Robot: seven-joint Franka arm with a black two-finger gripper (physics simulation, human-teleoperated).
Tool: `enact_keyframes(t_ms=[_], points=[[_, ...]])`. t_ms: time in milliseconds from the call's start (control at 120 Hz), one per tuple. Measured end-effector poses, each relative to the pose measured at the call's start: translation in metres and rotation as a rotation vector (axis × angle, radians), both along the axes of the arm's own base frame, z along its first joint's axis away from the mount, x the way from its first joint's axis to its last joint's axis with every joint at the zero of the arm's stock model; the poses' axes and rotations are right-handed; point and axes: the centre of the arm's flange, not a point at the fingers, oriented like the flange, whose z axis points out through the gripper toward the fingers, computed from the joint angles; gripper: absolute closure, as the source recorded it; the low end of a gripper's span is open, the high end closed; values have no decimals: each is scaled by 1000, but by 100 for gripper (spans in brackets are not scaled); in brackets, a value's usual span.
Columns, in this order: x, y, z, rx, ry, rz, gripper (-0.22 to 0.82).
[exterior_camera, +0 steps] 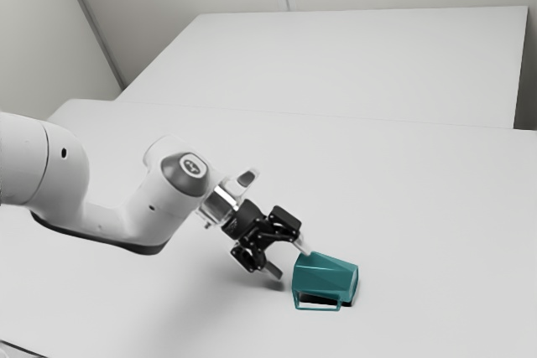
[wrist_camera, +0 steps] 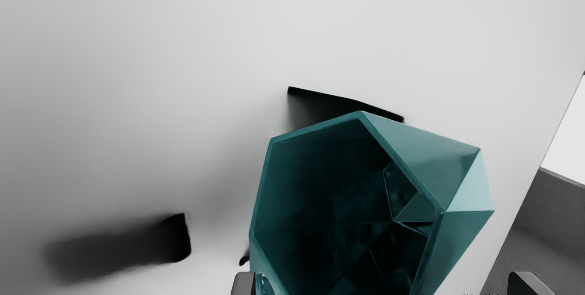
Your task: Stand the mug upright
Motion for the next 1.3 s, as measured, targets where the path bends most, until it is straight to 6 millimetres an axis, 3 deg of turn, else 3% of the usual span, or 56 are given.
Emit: enact_keyframes(t_ms=[292, 592, 642, 792, 883, 1300], points=[[6, -16, -10, -35, -62, -85, 0], [12, -43, -3, -62, -138, -172, 1], [12, -44, -2, -64, -146, -179, 7], [15, -44, 1, -70, -170, -193, 42], [15, -44, 3, -72, -182, -202, 57], [22, -70, 28, -97, -263, -265, 76]])
